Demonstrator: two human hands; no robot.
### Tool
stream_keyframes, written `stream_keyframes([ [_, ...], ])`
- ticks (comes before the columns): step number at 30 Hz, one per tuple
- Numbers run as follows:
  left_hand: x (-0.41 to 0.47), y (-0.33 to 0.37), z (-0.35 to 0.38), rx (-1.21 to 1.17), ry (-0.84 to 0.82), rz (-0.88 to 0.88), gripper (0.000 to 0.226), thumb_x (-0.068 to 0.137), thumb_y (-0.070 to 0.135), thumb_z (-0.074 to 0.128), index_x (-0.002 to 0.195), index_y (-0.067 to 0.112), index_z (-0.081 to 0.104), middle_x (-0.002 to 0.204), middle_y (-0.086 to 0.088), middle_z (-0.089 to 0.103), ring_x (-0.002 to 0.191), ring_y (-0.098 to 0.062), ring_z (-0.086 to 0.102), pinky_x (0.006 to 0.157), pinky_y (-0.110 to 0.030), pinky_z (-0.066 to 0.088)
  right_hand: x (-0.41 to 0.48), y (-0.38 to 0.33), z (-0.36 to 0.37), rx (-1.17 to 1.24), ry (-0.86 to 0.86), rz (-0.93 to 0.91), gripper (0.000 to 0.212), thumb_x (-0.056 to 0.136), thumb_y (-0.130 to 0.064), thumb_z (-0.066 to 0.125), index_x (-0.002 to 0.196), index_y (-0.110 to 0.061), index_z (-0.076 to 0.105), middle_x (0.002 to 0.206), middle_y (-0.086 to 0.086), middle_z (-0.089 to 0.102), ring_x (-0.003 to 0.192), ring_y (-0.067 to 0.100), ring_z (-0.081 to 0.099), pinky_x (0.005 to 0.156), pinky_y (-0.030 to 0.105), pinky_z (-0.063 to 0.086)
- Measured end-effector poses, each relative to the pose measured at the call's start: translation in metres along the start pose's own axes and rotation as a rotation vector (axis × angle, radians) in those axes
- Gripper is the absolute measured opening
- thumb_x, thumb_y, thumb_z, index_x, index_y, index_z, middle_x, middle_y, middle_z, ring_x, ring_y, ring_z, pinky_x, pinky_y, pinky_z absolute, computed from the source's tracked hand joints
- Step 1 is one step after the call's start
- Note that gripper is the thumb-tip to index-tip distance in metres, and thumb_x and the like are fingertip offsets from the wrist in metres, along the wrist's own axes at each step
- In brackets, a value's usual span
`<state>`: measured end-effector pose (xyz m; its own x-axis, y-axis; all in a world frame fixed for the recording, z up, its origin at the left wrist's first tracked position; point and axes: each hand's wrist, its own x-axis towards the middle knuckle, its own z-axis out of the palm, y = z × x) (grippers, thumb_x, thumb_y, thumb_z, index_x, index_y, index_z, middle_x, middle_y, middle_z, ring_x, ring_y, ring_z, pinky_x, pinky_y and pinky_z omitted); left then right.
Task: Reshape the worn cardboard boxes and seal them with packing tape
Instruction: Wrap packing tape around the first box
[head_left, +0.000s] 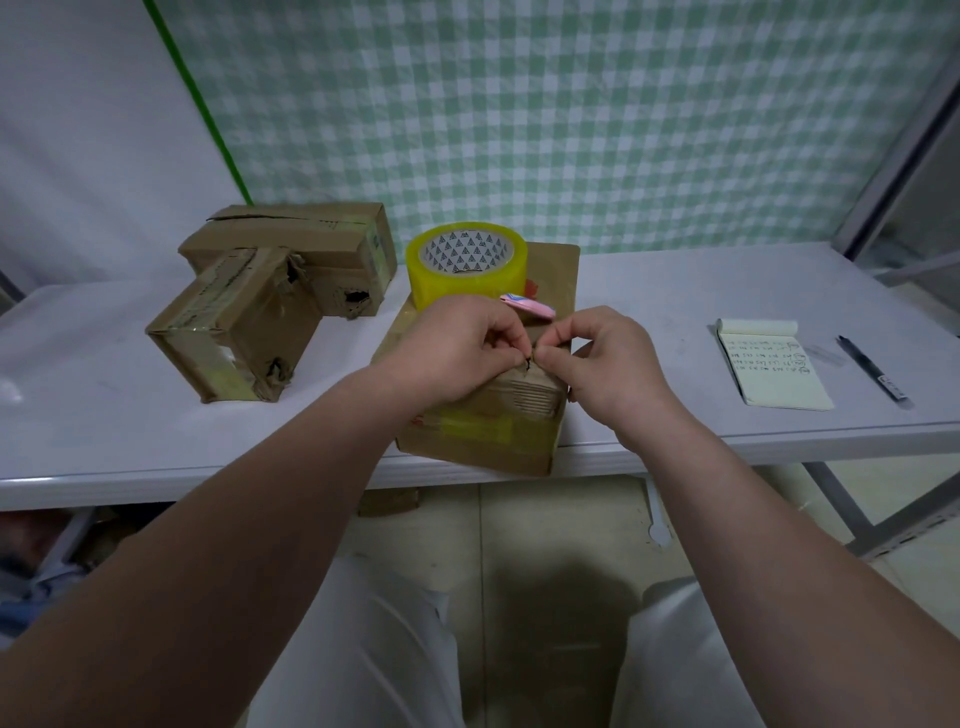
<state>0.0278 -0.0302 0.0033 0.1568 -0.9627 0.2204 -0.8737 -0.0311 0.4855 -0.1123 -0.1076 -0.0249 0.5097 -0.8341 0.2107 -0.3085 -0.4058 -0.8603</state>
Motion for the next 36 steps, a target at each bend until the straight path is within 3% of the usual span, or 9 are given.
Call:
stream_keyframes([
  [5, -0.009, 0.003, 0.01, -0.01, 0.181, -0.059, 0.01, 0.081, 0.023, 0.073, 0.076, 0.021, 0.065, 0.065, 0.013, 0.055, 0.06, -0.001, 0.049, 0.058, -0.017, 0.039, 0.001, 0.002, 0.003, 0.004, 0.012, -0.012, 0.03, 0.079, -0.012, 0.072, 0.059, -0.032, 0.061, 0.096, 0.005, 0.06, 0.074, 0.02, 0.055, 0.072, 0.035, 0.051],
  [10, -0.026, -0.003, 0.018, 0.023, 0.301, 0.132, 0.015, 0.083, 0.021, 0.065, 0.084, 0.01, 0.076, 0.083, -0.002, 0.069, 0.08, -0.015, 0.061, 0.072, -0.031, 0.049, 0.001, 0.005, 0.006, 0.023, 0.041, -0.017, 0.028, 0.079, -0.013, 0.073, 0.061, -0.032, 0.062, 0.099, 0.004, 0.06, 0.076, 0.019, 0.054, 0.076, 0.037, 0.052],
  [15, -0.038, -0.007, 0.026, 0.062, 0.273, 0.188, 0.024, 0.086, 0.024, 0.059, 0.1, 0.012, 0.075, 0.098, -0.002, 0.07, 0.09, -0.02, 0.062, 0.08, -0.029, 0.046, 0.0, 0.008, 0.009, 0.016, 0.075, -0.024, 0.027, 0.079, -0.015, 0.073, 0.063, -0.033, 0.061, 0.099, 0.003, 0.06, 0.076, 0.018, 0.054, 0.075, 0.032, 0.049],
  [18, -0.04, -0.008, 0.027, 0.09, 0.27, 0.196, 0.027, 0.088, 0.026, 0.056, 0.103, 0.013, 0.074, 0.1, -0.002, 0.07, 0.091, -0.023, 0.062, 0.08, -0.032, 0.048, -0.006, 0.011, 0.009, 0.13, 0.121, -0.014, 0.019, 0.085, -0.02, 0.067, 0.072, -0.033, 0.065, 0.1, -0.002, 0.061, 0.077, 0.018, 0.059, 0.071, 0.038, 0.054],
  [21, -0.04, -0.007, 0.029, 0.129, 0.266, 0.203, 0.033, 0.089, 0.03, 0.05, 0.104, 0.012, 0.074, 0.103, -0.002, 0.07, 0.092, -0.024, 0.062, 0.081, -0.03, 0.046, -0.015, 0.013, 0.008, 0.314, 0.152, 0.051, 0.019, 0.095, -0.017, 0.054, 0.086, -0.028, 0.067, 0.108, 0.007, 0.061, 0.065, 0.011, 0.057, 0.051, 0.024, 0.05],
  [25, -0.04, -0.004, 0.03, 0.154, 0.259, 0.199, 0.038, 0.089, 0.031, 0.046, 0.104, 0.01, 0.074, 0.104, -0.004, 0.071, 0.093, -0.027, 0.061, 0.085, -0.024, 0.037, -0.022, 0.015, 0.012, 0.365, 0.188, 0.087, 0.021, 0.095, -0.014, 0.052, 0.09, -0.028, 0.067, 0.108, 0.013, 0.06, 0.053, 0.001, 0.054, 0.05, 0.019, 0.047],
  [32, -0.041, -0.002, 0.033, 0.187, 0.276, 0.227, 0.035, 0.088, 0.025, 0.047, 0.102, 0.007, 0.074, 0.101, -0.007, 0.071, 0.09, -0.031, 0.061, 0.085, -0.019, 0.032, -0.027, 0.016, 0.016, 0.35, 0.192, 0.075, 0.018, 0.093, -0.015, 0.057, 0.092, -0.03, 0.067, 0.113, 0.0, 0.056, 0.057, 0.005, 0.058, 0.052, 0.022, 0.05],
  [36, -0.04, -0.004, 0.032, 0.185, 0.236, 0.203, 0.033, 0.09, 0.026, 0.05, 0.108, 0.008, 0.072, 0.108, -0.005, 0.07, 0.096, -0.03, 0.059, 0.087, -0.02, 0.032, -0.032, 0.016, 0.017, 0.303, 0.18, 0.018, 0.018, 0.092, -0.021, 0.059, 0.092, -0.039, 0.062, 0.115, -0.002, 0.053, 0.076, 0.017, 0.06, 0.049, 0.018, 0.049],
])
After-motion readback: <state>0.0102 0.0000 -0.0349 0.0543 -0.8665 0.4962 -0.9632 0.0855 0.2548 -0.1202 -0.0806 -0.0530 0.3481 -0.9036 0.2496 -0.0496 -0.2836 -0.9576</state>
